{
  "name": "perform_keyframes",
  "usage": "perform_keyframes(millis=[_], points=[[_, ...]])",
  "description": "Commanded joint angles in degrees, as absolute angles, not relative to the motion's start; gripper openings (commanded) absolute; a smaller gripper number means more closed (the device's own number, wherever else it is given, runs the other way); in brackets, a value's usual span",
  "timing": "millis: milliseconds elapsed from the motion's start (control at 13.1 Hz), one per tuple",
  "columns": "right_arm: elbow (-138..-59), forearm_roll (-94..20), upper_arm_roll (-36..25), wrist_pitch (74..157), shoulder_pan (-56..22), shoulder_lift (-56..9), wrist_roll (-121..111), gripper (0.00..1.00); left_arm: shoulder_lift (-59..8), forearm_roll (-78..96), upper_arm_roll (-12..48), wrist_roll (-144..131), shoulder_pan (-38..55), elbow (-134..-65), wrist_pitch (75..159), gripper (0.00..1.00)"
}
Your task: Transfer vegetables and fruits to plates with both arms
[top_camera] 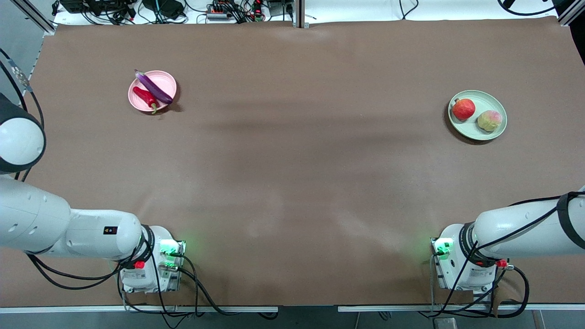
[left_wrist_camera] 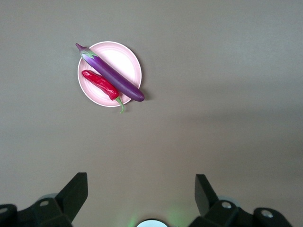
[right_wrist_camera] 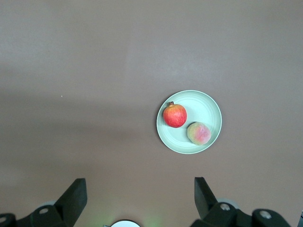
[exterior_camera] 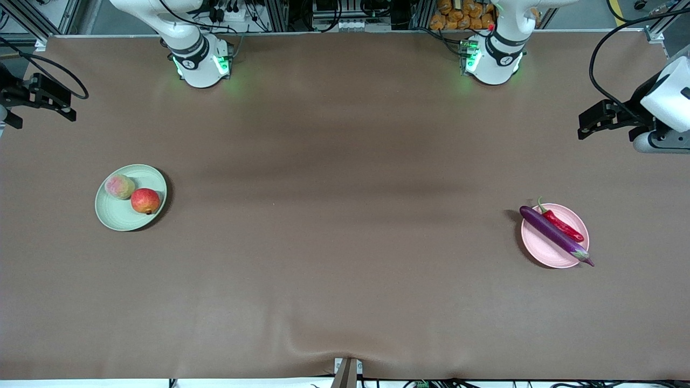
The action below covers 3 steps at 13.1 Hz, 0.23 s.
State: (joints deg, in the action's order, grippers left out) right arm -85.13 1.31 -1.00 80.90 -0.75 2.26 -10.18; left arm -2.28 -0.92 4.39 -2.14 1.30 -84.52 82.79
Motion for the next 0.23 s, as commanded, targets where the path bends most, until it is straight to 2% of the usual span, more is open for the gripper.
perform_keyframes(millis=[0, 152], points=[[-83.93, 1.67, -0.18, 81.30, 0.00, 1.32, -9.67, 1.00, -1.58, -1.58, 4.75, -0.97, 0.79, -84.64, 82.71, 1.00], [-84.02, 2.28, -0.09, 81.39, -0.44, 1.32, -9.76, 1.00, -1.58, -1.58, 4.75, -0.88, 0.79, -84.64, 82.71, 1.00]])
